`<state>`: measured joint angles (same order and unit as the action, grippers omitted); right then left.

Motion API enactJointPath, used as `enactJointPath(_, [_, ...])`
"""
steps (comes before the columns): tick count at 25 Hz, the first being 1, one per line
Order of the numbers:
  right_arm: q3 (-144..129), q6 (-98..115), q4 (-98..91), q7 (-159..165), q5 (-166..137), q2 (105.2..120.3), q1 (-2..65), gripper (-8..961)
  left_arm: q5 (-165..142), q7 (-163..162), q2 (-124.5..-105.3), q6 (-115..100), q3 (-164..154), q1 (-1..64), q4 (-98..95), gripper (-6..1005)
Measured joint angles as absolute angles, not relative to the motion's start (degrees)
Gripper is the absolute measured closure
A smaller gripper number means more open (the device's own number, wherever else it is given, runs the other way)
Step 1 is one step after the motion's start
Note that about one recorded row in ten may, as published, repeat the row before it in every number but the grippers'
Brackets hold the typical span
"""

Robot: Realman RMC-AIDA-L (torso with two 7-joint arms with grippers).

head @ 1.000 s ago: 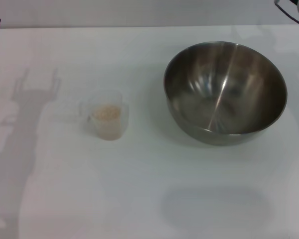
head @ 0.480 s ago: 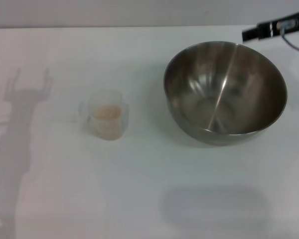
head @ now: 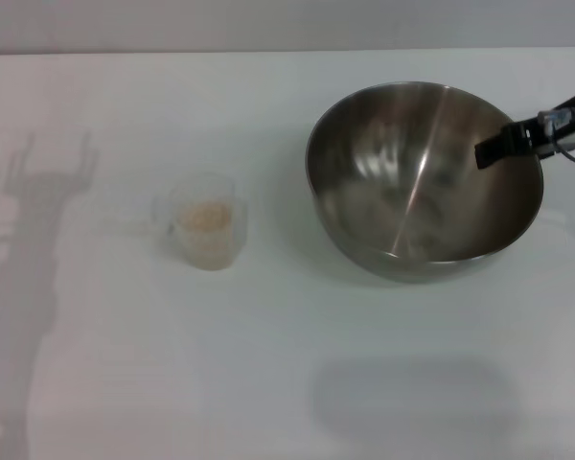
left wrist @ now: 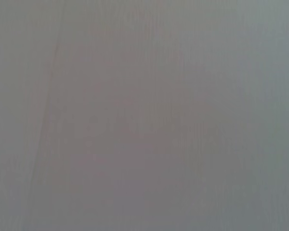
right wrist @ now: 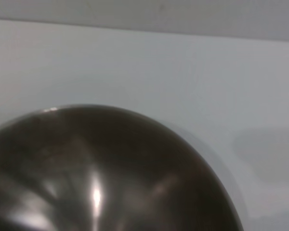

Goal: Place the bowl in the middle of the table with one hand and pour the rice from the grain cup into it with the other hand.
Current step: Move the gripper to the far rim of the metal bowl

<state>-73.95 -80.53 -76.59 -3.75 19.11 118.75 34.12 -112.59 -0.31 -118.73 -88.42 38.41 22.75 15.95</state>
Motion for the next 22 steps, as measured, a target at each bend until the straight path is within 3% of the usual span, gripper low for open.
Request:
enactJointPath(16, [-73.5,-80.2,-74.7,-5.8,19.3,118.79,34.0,171,-112.6,-0.3,-118.74,-88.7,38.9,23.2,15.6,284])
enactJointPath(18, [-73.7,-79.8,-74.7,-6.6,19.9,118.9,33.5,193,-112.6,-0.4,-118.74,-88.7,39.0,23.1,15.6,284])
enactJointPath(22, [-73.7,-78.9,-74.7,-8.5,23.1,118.94,32.7,342,-112.6,-0.6,-118.7,-89.1,39.0,22.8,15.6,284])
